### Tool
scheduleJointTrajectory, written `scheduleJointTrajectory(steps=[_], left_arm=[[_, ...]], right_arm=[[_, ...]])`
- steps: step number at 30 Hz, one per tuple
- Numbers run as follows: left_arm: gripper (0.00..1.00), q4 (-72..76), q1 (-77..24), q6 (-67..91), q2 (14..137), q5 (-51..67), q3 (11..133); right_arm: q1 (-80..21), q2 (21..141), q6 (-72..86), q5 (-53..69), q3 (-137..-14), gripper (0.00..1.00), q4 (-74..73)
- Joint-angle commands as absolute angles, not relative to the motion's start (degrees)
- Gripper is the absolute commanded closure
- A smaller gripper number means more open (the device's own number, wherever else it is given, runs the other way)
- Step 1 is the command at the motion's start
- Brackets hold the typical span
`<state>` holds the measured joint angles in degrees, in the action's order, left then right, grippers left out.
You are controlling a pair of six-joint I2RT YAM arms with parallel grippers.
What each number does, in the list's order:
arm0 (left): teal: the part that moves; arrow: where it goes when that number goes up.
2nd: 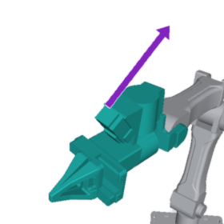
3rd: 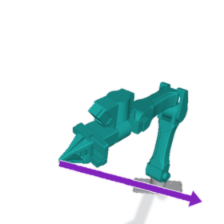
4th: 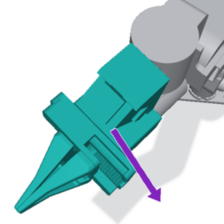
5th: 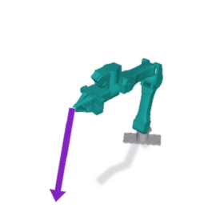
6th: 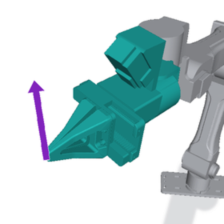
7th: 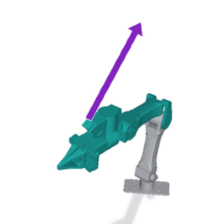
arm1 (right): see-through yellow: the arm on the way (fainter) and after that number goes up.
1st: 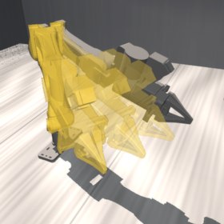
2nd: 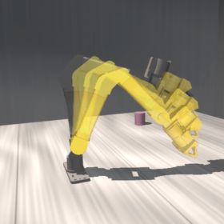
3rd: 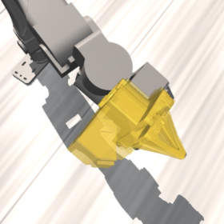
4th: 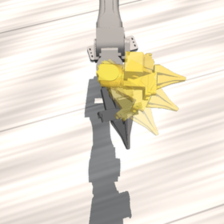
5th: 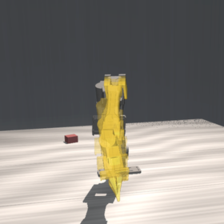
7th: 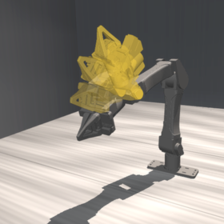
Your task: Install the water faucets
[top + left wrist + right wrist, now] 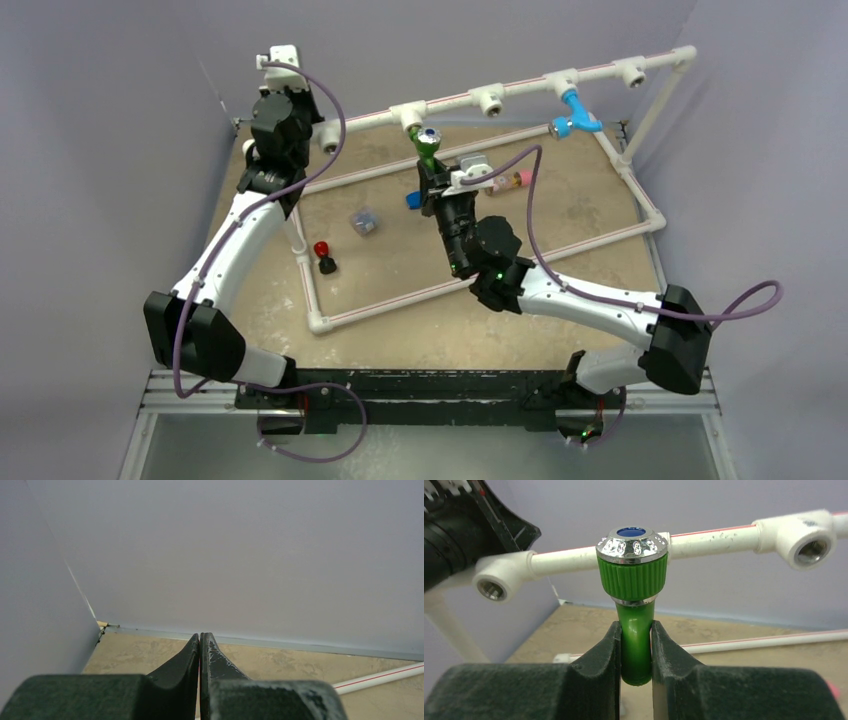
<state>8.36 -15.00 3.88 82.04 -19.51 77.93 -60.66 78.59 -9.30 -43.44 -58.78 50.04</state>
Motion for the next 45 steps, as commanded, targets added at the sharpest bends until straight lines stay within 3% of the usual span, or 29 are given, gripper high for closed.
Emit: scheduleJointTrajectory(steps=[1,28,37,45], left_arm=[[1.00,-6.27,-15.99,4.48,84.57,-15.12,74.36],[1.00,-6.69,-15.95,4.92,84.98,-14.16,74.44],[1.00,-7.01,-16.00,5.53,84.92,-13.23,74.62],[1.00,-7.43,-15.97,5.79,85.00,-13.01,74.62]], right_arm=[[-56.14,78.98,7.22,-48.16,-59.68,1.00,50.53],[-51.54,74.16,81.17,-42.61,-65.10,1.00,21.94],[-50.01,72.02,95.06,-37.76,-61.49,1.00,22.31],[-49.73,72.66,98.10,-38.05,-60.56,1.00,21.49]])
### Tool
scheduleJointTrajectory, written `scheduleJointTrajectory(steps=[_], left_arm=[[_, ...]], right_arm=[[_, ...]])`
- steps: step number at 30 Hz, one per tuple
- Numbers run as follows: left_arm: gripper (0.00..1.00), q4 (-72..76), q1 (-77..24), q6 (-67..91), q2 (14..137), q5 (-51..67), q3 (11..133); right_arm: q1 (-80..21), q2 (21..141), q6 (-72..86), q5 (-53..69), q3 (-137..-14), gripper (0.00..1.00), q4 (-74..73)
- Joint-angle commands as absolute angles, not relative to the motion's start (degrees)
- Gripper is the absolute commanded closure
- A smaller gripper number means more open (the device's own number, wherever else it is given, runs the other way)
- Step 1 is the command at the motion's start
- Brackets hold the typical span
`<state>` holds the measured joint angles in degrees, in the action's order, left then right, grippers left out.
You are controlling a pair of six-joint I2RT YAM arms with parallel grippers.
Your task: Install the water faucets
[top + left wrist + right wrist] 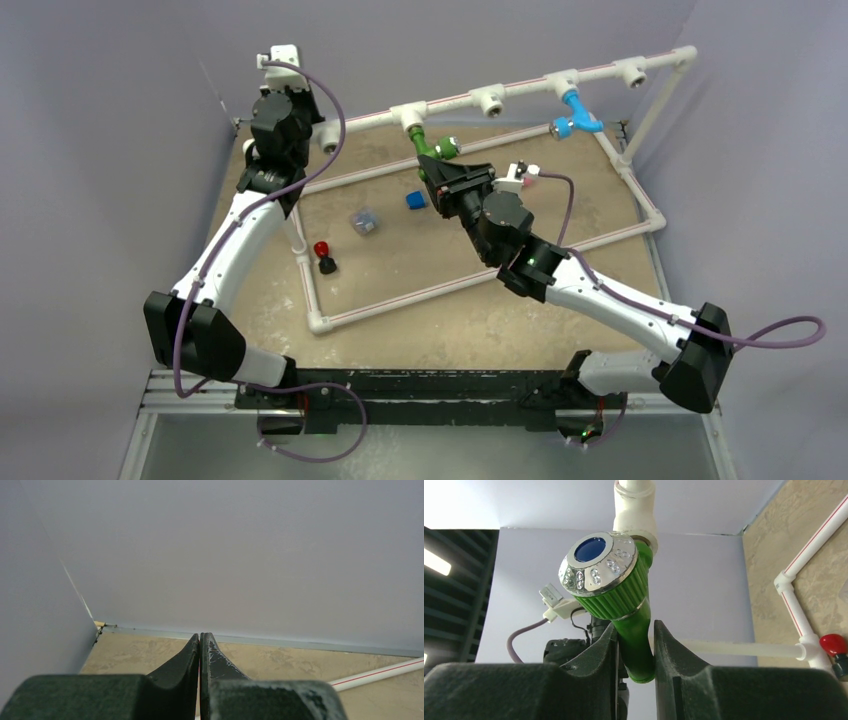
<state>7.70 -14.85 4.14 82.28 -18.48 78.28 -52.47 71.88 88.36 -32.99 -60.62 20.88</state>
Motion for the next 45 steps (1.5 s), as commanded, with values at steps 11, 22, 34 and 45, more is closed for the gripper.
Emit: scheduleJointTrajectory(steps=[11,22,34,45], left_arm=[[1.00,-7.61,-16.00,5.98,84.99,-12.66,74.58],[1.00,-7.71,-15.99,6.16,85.60,-12.25,74.79],[1.00,-7.71,-16.00,6.07,85.95,-12.22,74.88],[1.00,-7.82,-16.00,6.15,86.29,-12.00,74.98]], right_arm=[[-49.32,73.15,98.79,-37.70,-59.32,0.94,23.11],[-49.39,72.47,91.49,-39.68,-59.33,0.50,26.14],[-49.37,72.67,85.74,-39.67,-58.51,0.53,30.65],[-49.39,73.37,83.81,-38.31,-58.46,1.00,35.09]])
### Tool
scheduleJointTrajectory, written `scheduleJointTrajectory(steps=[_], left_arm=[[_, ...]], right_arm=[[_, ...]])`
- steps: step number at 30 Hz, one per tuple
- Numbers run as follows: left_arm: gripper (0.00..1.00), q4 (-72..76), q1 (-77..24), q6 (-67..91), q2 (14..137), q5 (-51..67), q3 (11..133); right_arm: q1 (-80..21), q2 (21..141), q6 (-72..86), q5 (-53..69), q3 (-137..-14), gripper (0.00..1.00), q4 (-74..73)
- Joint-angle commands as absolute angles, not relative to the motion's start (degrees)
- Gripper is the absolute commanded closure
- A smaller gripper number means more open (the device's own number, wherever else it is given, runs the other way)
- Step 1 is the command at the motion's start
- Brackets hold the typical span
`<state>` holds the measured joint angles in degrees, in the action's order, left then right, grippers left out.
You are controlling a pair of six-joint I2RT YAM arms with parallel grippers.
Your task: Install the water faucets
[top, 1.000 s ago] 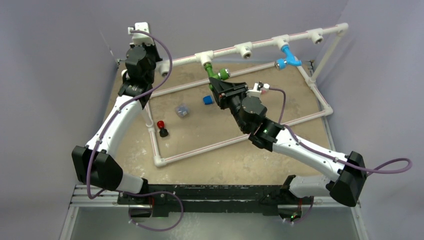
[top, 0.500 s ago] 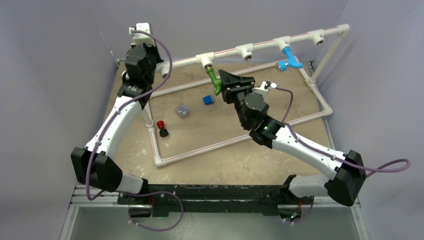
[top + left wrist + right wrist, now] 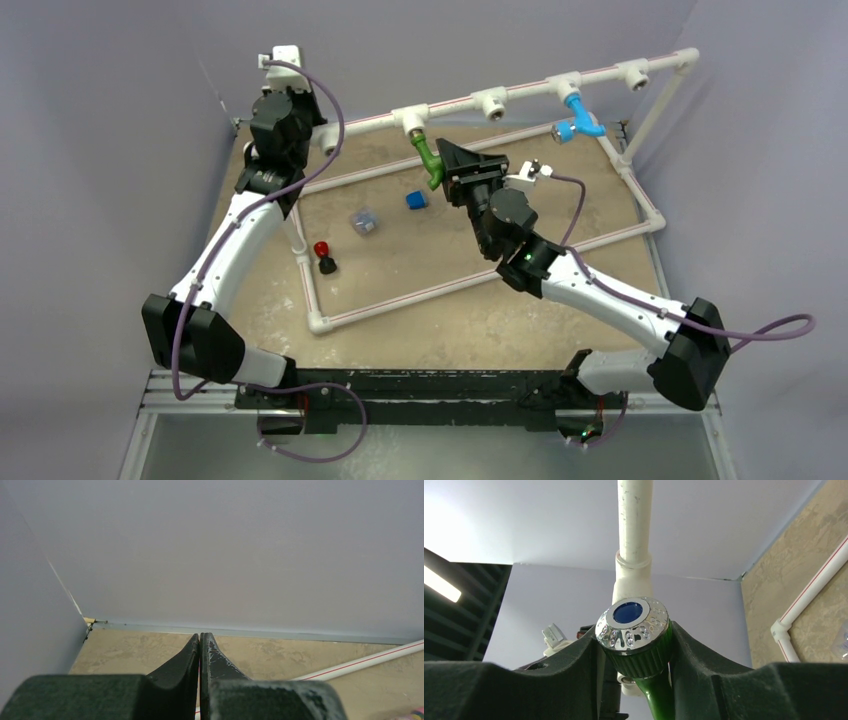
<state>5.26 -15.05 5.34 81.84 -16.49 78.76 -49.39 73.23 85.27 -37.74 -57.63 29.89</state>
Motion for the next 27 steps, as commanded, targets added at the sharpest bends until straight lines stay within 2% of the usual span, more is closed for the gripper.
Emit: scheduleJointTrajectory(steps=[1,6,12,18,27], left_arm=[[1.00,-7.82,-16.00,6.15,86.31,-11.96,74.97],[1.00,-7.81,-16.00,6.26,86.33,-11.95,74.98],[1.00,-8.41,-16.00,6.56,86.60,-12.15,76.23],[0.86,-9.77,-15.99,7.05,88.36,-14.31,81.07],[0.78,-9.75,-15.97,4.42,93.38,-17.11,95.41]], right_arm=[[-49.37,73.39,82.81,-38.92,-58.67,1.00,35.43],[-49.37,72.81,77.29,-38.92,-58.47,1.00,34.73],[-49.31,69.34,65.54,-31.88,-54.49,1.00,36.39],[-49.39,63.48,57.52,-29.64,-50.70,1.00,34.67],[-49.32,55.29,45.63,-25.64,-48.60,1.00,31.81]])
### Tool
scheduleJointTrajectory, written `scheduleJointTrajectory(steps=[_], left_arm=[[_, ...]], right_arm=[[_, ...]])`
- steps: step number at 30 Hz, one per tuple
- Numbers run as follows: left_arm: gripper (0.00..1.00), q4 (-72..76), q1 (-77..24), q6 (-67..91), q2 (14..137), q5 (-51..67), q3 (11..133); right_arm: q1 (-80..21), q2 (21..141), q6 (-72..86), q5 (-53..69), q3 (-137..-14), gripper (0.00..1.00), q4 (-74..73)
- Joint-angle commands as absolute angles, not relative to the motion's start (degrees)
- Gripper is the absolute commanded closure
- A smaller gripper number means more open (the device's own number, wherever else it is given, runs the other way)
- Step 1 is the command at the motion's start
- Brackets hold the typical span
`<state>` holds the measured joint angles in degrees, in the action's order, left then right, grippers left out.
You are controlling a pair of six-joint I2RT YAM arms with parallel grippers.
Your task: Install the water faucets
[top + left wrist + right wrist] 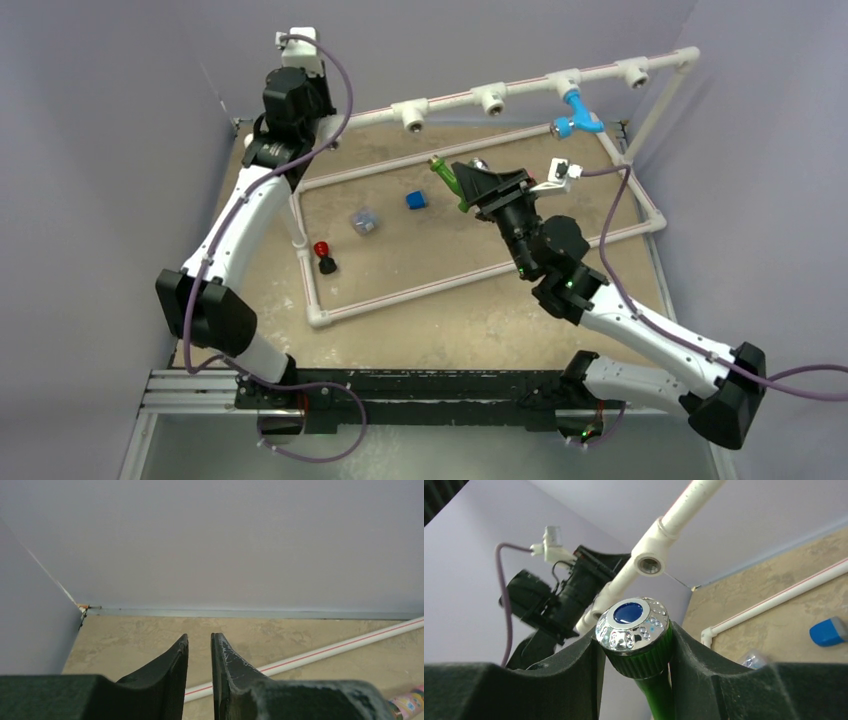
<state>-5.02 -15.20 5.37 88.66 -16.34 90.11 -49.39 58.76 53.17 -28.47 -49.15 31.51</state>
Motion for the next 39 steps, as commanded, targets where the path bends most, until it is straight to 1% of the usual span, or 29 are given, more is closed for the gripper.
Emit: scheduleJointTrajectory(steps=[1,6,9,13,17,21,28,31,33,35,39], left_arm=[[0.78,-9.76,-15.99,4.07,94.11,-17.46,97.25],[0.76,-9.40,-15.99,2.80,96.93,-18.54,105.94],[0.74,-8.58,-16.00,2.80,96.62,-17.08,109.20],[0.73,-7.88,-16.00,3.33,93.67,-13.53,110.67],[0.72,-9.38,-15.97,5.96,88.05,-7.39,109.03],[0.72,-13.66,-16.00,10.81,81.69,0.83,105.55],[0.68,-24.96,-16.00,20.40,71.58,22.95,99.32],[0.61,-26.32,-15.99,24.31,67.44,33.25,93.40],[0.50,-24.09,-16.00,28.44,64.38,39.15,86.95],[0.44,-21.49,-16.00,31.63,61.66,45.93,80.63],[0.40,-19.57,-16.00,35.72,58.40,55.40,71.93]], right_arm=[[-49.35,54.50,44.80,-25.19,-48.42,1.00,31.40],[-49.31,51.96,38.93,-22.68,-48.93,1.00,29.05],[-49.39,51.36,34.60,-20.76,-49.90,1.00,26.98],[-49.33,50.65,30.05,-17.99,-50.66,1.00,24.51],[-49.32,49.96,25.96,-15.35,-50.86,1.00,22.66],[-49.35,49.79,23.19,-12.43,-51.86,1.00,20.02],[-49.34,50.01,19.88,-4.59,-55.01,1.00,12.78],[-49.33,49.29,19.27,-0.25,-55.45,1.00,10.73],[-49.31,48.89,19.37,2.52,-55.74,1.00,9.29],[-49.38,48.63,20.57,4.25,-56.11,1.00,7.66],[-49.32,48.57,23.88,8.61,-56.03,1.00,6.86]])
